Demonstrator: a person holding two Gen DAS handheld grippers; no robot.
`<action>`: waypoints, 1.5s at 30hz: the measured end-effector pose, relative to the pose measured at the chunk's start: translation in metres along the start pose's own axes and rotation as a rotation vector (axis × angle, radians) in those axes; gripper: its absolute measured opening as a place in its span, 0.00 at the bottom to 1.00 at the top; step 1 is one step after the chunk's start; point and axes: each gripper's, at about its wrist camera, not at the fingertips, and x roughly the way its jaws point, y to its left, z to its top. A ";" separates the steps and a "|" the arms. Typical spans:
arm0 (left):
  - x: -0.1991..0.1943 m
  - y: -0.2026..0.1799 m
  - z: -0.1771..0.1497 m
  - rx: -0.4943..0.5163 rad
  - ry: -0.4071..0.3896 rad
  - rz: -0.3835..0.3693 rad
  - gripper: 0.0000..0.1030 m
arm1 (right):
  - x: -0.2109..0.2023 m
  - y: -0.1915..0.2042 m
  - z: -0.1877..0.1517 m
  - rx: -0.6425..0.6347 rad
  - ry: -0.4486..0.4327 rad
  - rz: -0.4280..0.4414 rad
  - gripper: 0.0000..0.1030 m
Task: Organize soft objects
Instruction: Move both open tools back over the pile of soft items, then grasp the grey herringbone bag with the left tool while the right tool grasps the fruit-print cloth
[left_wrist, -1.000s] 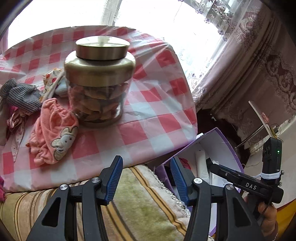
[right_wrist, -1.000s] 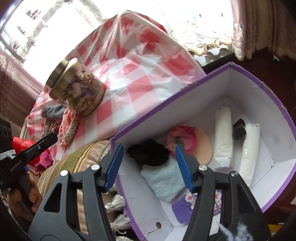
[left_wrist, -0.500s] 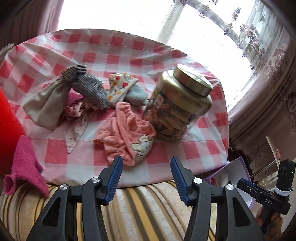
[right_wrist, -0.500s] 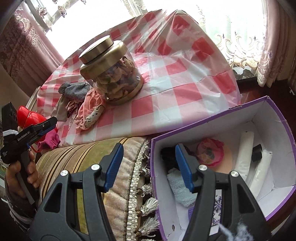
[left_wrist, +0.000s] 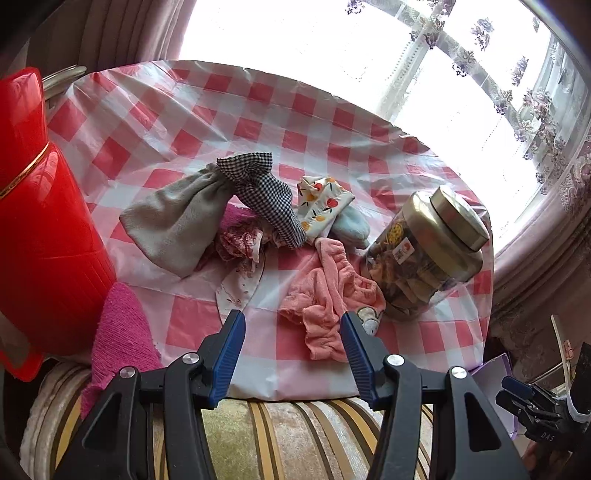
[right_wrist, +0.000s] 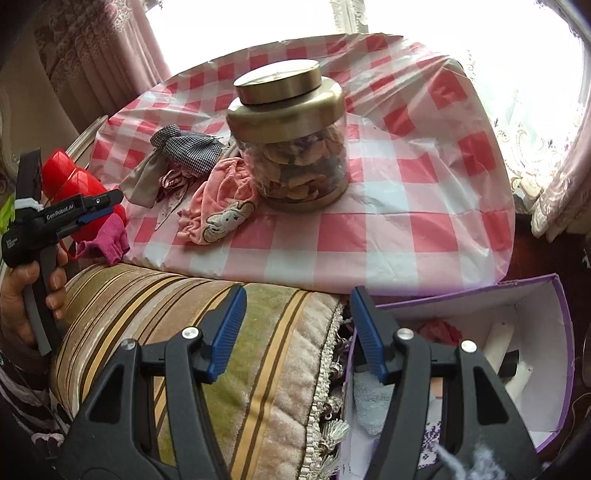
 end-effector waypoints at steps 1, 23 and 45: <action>-0.001 0.002 0.002 -0.001 -0.004 0.003 0.53 | 0.000 0.005 0.004 -0.014 0.000 0.004 0.61; 0.043 0.037 0.074 -0.009 -0.003 0.271 0.66 | 0.028 0.126 0.152 -0.143 -0.087 0.037 0.70; 0.120 0.076 0.089 -0.007 0.077 0.331 0.19 | 0.200 0.150 0.234 -0.046 0.025 -0.152 0.77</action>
